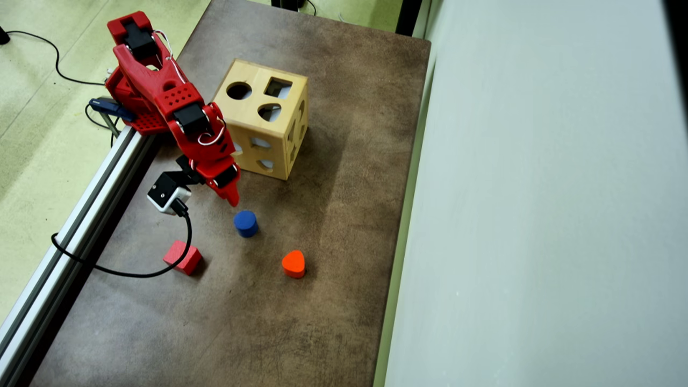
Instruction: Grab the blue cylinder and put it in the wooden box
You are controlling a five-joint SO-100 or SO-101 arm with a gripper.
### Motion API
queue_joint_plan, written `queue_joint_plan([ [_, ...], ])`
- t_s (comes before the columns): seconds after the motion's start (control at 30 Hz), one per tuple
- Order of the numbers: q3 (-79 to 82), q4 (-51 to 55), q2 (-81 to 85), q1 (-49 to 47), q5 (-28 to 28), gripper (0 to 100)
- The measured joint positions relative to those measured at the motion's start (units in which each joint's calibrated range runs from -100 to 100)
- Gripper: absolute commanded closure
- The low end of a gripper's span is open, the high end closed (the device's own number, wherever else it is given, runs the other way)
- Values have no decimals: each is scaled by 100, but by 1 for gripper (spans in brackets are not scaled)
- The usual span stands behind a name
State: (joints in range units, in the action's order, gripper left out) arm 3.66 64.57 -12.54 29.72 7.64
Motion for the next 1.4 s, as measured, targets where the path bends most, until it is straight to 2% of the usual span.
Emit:
queue_joint_plan([
  [0.3,0,-105,-627,0,0,80],
  [0.57,-424,-105,-627,0,0,71],
  [0.87,-1210,-81,-1237,0,0,71],
  [1.4,-3124,1461,-2305,0,-10,71],
])
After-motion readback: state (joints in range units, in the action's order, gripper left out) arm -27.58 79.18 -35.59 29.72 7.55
